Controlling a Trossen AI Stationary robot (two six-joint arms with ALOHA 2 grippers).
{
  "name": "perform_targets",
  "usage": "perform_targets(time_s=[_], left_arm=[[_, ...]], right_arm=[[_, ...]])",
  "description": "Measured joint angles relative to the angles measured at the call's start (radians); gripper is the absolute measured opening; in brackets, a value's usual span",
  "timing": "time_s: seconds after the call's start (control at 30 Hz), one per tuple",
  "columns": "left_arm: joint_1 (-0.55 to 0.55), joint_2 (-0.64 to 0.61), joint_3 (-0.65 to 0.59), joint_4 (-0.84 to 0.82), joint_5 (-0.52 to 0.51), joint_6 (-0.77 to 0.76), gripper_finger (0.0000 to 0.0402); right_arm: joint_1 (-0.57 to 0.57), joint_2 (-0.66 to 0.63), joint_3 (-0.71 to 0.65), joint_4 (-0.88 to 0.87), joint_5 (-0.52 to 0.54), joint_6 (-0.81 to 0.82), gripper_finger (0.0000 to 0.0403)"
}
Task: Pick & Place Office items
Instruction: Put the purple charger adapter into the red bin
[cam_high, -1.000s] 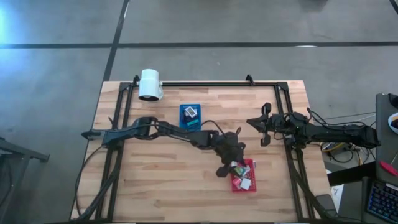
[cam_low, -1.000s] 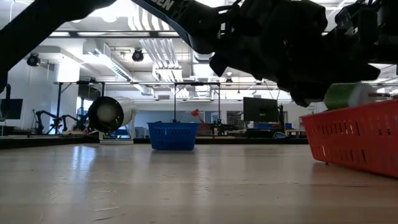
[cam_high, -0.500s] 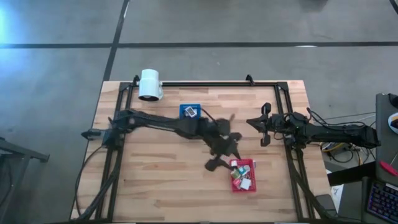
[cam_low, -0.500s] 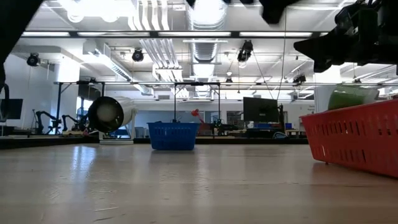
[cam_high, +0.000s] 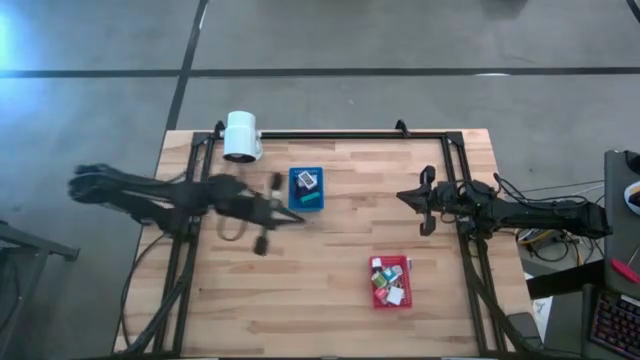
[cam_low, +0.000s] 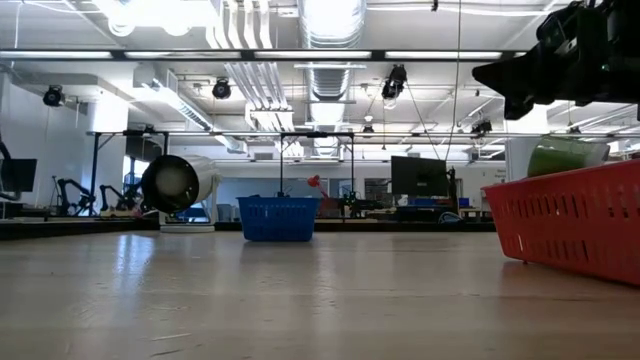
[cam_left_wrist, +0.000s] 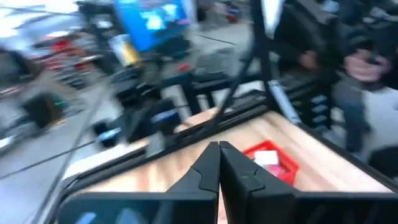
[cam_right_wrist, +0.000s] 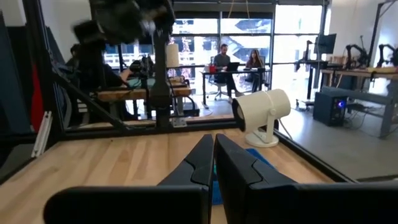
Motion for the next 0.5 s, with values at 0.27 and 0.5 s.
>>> perform_targets(time_s=[0.27, 0.5], left_arm=[[0.009, -0.544, -0.455, 0.072, -0.289, -0.055, 0.0006], [0.011, -0.907, -0.64, -0.018, -0.316, -0.081, 0.0004]], right_arm=[[-0.001, -0.025, 0.04, -0.064, 0.0, 0.021, 0.0013], [0.014, -0.114, 0.139, -0.354, -0.001, -0.004, 0.0013]])
